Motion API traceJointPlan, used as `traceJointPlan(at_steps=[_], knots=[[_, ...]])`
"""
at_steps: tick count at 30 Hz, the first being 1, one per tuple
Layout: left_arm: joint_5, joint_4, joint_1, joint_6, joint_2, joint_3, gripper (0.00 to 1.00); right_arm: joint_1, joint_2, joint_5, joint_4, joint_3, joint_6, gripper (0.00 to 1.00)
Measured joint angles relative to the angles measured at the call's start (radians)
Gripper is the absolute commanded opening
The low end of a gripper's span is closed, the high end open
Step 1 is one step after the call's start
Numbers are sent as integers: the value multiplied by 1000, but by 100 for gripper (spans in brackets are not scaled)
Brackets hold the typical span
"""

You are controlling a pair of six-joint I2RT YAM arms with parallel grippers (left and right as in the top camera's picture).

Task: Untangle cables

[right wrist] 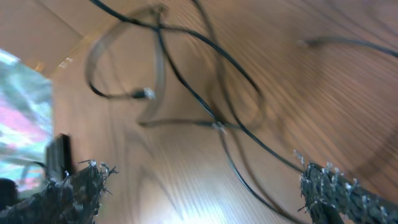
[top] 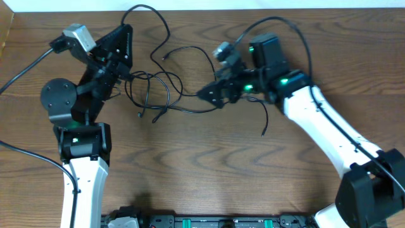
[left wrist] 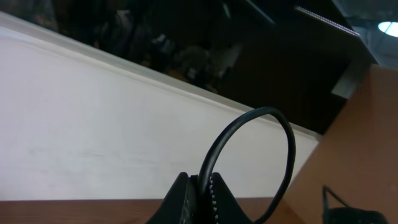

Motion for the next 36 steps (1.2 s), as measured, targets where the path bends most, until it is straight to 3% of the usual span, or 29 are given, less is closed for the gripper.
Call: traceJointPlan(at_steps=[8, 13, 27, 36], knots=[[3, 0, -29, 0, 0, 0, 7, 77, 171, -173, 367, -4, 218, 99], [3, -4, -29, 0, 0, 0, 7, 103, 217, -258, 489, -6, 329, 99], [3, -29, -90, -1, 0, 0, 7, 215, 217, -235, 524, -6, 387, 99], [3, -40, -151, -1, 0, 0, 7, 240, 217, -63, 523, -6, 441, 96]])
